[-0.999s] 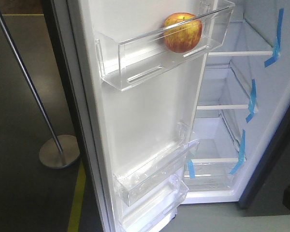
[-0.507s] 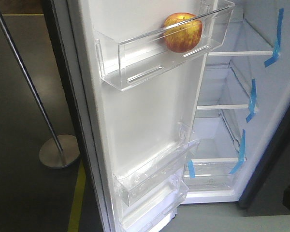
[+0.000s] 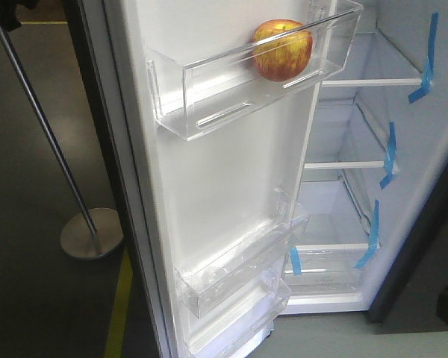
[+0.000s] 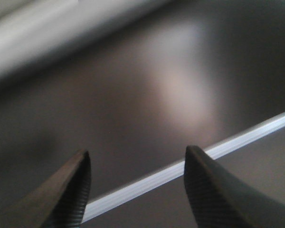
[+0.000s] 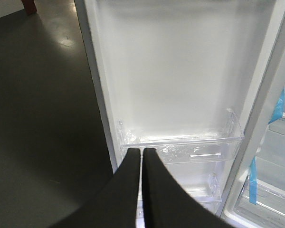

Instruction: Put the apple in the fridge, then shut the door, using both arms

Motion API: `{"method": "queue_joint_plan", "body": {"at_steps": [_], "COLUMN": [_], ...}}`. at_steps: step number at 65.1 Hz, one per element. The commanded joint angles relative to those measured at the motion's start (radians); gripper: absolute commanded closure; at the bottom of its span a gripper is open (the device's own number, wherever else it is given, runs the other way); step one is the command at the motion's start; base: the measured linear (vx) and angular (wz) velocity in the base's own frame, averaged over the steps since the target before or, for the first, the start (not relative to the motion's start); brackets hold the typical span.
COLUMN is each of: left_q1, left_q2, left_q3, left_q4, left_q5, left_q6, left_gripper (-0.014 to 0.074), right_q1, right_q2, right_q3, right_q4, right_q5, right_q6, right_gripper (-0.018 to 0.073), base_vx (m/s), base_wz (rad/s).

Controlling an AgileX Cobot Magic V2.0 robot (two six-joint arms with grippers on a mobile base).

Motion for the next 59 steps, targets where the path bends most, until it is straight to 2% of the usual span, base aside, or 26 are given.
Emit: {"method": "queue_joint_plan", "body": {"at_steps": [1, 13, 19, 38, 50, 59], "left_q1": [-0.029, -0.091, -0.107, -0.172, -0.283, -0.376], "left_q2": [-0.031, -0.029, -0.029, -0.029, -0.029, -0.029], "left_q3": [-0.038, -0.038, -0.038, -0.038, -0.038, -0.038], "left_q4": [-0.082, -0.079, -0.078, -0.078, -0.077, -0.077], "left_q5": [0.058, 0.090, 0.150, 0.325, 0.343, 0.351], "left_q6": [-0.009, 0.019, 0.045, 0.044, 0.047, 0.097], "left_gripper": [0.0170, 0.0170, 0.0170, 0.0170, 0.0170, 0.0170], "right_q1": [-0.008, -0.008, -0.008, -0.008, -0.008, -0.008], "right_q2": [0.010, 0.010, 0.010, 0.010, 0.010, 0.010], "right_q3": [-0.022, -0.022, -0.022, -0.022, -0.022, -0.022], "right_q4": [0.041, 0.057, 0.057, 0.057, 0.057, 0.057], "right_q5": [-0.053, -0.055, -0.055, -0.060, -0.079, -0.095], "right_q6": [-0.004, -0.004, -0.004, -0.004, -0.004, -0.004], "right_gripper": [0.0562, 0.0562, 0.0562, 0.0562, 0.0562, 0.0562], "base_vx": [0.00, 0.00, 0.00, 0.00, 0.00, 0.00], "base_wz": [0.00, 0.00, 0.00, 0.00, 0.00, 0.00]}}
